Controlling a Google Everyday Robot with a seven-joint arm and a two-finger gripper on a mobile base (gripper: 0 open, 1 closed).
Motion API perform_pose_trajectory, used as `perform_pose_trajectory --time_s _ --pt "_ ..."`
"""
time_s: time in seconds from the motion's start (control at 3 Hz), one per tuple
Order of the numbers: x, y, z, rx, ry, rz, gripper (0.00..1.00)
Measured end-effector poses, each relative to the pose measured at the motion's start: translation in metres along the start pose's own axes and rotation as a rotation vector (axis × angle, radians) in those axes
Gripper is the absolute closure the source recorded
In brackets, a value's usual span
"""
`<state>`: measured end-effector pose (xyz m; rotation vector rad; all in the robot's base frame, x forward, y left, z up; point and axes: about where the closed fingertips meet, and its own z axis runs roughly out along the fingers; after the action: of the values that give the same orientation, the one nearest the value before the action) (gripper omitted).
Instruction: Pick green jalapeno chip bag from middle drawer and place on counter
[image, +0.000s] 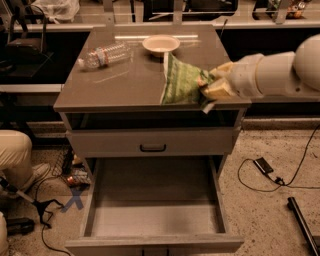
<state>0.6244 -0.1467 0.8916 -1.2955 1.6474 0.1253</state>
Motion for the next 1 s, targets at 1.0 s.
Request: perform_pose_trajectory --time_s 1.0 --pt "-0.045 -0.085 0.088 0.034 0.038 0.119 0.82"
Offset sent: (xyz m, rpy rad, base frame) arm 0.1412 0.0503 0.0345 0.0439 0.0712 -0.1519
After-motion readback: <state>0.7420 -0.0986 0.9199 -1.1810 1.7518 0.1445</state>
